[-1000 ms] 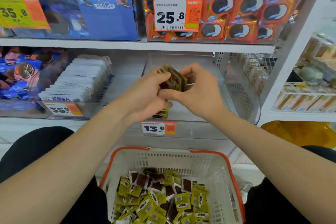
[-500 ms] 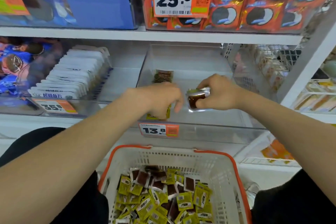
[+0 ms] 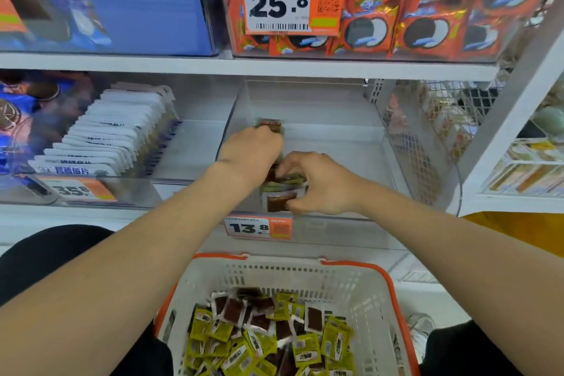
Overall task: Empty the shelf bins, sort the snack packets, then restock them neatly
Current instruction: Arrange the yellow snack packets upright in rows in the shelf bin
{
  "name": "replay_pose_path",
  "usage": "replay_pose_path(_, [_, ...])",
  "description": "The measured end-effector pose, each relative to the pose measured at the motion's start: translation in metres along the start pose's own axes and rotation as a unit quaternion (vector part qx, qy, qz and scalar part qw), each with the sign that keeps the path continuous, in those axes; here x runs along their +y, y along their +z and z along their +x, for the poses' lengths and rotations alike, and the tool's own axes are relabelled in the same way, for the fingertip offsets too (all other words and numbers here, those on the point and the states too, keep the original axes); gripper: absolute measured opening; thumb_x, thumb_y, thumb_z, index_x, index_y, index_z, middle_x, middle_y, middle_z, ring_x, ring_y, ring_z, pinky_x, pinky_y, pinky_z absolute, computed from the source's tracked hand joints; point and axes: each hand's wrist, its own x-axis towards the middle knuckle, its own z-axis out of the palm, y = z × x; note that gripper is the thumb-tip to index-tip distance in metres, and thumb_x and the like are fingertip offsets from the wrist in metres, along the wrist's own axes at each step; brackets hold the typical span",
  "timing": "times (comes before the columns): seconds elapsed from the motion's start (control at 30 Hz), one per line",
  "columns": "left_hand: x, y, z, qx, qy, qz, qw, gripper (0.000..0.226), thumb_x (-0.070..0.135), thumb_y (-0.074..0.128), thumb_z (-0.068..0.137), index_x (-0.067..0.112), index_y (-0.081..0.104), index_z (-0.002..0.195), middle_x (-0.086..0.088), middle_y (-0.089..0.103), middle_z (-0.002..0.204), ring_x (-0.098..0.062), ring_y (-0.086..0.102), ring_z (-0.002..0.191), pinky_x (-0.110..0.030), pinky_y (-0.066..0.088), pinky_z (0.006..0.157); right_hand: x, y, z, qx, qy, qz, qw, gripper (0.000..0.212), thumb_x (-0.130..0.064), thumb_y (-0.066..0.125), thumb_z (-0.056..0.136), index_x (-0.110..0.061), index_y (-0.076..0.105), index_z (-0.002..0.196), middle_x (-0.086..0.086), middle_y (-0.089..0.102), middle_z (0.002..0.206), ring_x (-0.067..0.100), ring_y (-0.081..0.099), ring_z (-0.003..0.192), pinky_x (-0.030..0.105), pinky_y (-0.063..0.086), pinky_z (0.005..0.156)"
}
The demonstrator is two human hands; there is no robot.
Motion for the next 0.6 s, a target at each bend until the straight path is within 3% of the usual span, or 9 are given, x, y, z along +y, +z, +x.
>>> replay_pose_path(0.1, [-0.003, -0.003, -0.003, 0.012, 0.000, -0.055, 0.998, 0.027, -0.011, 0.061, 0.089, 0.012, 0.048, 0.096, -0.017, 0.053, 0.102, -0.039, 0.059, 0.097, -0.041, 0.046, 0.073, -0.010, 0.012, 0.010, 0.051, 0.041, -0.016, 0.998, 0.063, -0.029, 0.086, 0.078, -0.013, 0.060, 0.132, 0.004, 0.065, 0.131, 0.023, 0.058, 0.125, 0.023, 0.044, 0.096])
replay_pose_path(0.2, [-0.008, -0.006, -0.010, 0.020, 0.003, -0.086, 0.996, 0.029, -0.014, 0.060, 0.088, 0.008, 0.057, 0.106, -0.011, 0.047, 0.097, -0.032, 0.054, 0.089, -0.038, 0.043, 0.072, -0.012, 0.015, 0.018, 0.070, 0.132, 0.031, 0.988, 0.077, -0.037, 0.092, 0.073, -0.011, 0.051, 0.133, 0.004, 0.059, 0.121, 0.021, 0.056, 0.115, 0.027, 0.048, 0.088])
replay_pose_path(0.27, [-0.011, -0.009, -0.018, 0.052, 0.015, -0.065, 0.996, 0.033, -0.007, 0.062, 0.089, 0.012, 0.067, 0.115, -0.010, 0.059, 0.105, -0.031, 0.059, 0.100, -0.040, 0.043, 0.076, -0.015, 0.014, 0.024, 0.069, 0.189, 0.069, 0.977, 0.084, -0.037, 0.095, 0.071, -0.008, 0.043, 0.131, 0.002, 0.051, 0.113, 0.017, 0.050, 0.103, 0.027, 0.047, 0.076])
replay_pose_path(0.33, [-0.018, -0.008, -0.030, 0.131, 0.019, -0.027, 0.991, 0.033, 0.006, 0.071, 0.086, 0.023, 0.071, 0.115, -0.005, 0.061, 0.118, -0.032, 0.051, 0.116, -0.043, 0.041, 0.088, -0.024, 0.017, 0.031, 0.071, 0.197, 0.077, 0.975, 0.080, -0.035, 0.095, 0.070, -0.007, 0.046, 0.126, 0.004, 0.051, 0.111, 0.017, 0.049, 0.098, 0.024, 0.041, 0.062])
replay_pose_path(0.43, [-0.033, 0.002, -0.047, 0.174, -0.063, -0.104, 0.977, 0.054, 0.006, 0.074, 0.080, 0.023, 0.059, 0.130, -0.010, 0.042, 0.129, -0.036, 0.041, 0.115, -0.046, 0.041, 0.088, -0.039, 0.030, 0.042, 0.070, 0.160, 0.049, 0.983, 0.071, -0.035, 0.093, 0.070, -0.010, 0.057, 0.125, 0.003, 0.059, 0.114, 0.020, 0.059, 0.105, 0.027, 0.049, 0.075])
replay_pose_path(0.53, [-0.040, 0.013, -0.060, 0.075, -0.090, -0.219, 0.969, 0.065, 0.001, 0.066, 0.083, 0.018, 0.042, 0.142, -0.013, 0.029, 0.131, -0.040, 0.041, 0.115, -0.052, 0.046, 0.097, -0.044, 0.036, 0.048, 0.044, 0.162, 0.006, 0.986, 0.058, -0.043, 0.085, 0.073, -0.017, 0.066, 0.121, 0.005, 0.064, 0.113, 0.026, 0.065, 0.106, 0.032, 0.056, 0.087])
replay_pose_path(0.6, [-0.041, 0.018, -0.065, 0.039, -0.078, -0.248, 0.965, 0.064, 0.004, 0.066, 0.085, 0.019, 0.040, 0.142, -0.012, 0.027, 0.131, -0.040, 0.041, 0.117, -0.053, 0.046, 0.100, -0.045, 0.034, 0.045, 0.013, 0.165, -0.014, 0.986, 0.047, -0.048, 0.079, 0.080, -0.021, 0.068, 0.117, 0.004, 0.066, 0.109, 0.026, 0.063, 0.106, 0.033, 0.053, 0.092])
